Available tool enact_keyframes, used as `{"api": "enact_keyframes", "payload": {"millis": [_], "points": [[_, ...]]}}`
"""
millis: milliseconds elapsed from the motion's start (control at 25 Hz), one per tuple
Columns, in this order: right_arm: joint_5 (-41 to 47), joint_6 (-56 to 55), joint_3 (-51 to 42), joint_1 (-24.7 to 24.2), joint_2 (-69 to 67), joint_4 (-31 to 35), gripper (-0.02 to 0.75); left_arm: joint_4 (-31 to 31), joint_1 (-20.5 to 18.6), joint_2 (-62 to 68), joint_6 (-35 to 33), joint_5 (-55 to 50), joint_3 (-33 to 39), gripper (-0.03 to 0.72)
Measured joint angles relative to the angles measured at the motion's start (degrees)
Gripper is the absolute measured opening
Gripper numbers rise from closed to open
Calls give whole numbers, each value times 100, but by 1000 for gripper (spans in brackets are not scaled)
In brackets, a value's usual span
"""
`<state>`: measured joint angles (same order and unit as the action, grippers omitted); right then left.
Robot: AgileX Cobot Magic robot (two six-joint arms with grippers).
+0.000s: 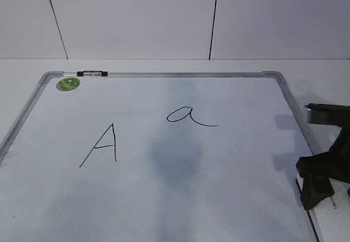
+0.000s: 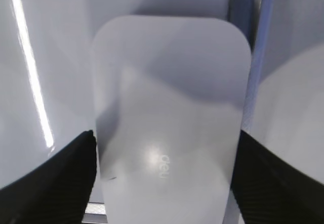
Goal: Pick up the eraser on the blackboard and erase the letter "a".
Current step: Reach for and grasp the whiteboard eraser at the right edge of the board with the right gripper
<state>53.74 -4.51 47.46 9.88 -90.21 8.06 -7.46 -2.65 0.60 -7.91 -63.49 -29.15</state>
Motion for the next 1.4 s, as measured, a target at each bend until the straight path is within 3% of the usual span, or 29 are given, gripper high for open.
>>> {"api": "enact_keyframes", "payload": {"millis": [1400], "points": [[112, 3, 0, 0, -161, -67, 622, 0, 0, 0, 0, 0, 0, 245]]}}
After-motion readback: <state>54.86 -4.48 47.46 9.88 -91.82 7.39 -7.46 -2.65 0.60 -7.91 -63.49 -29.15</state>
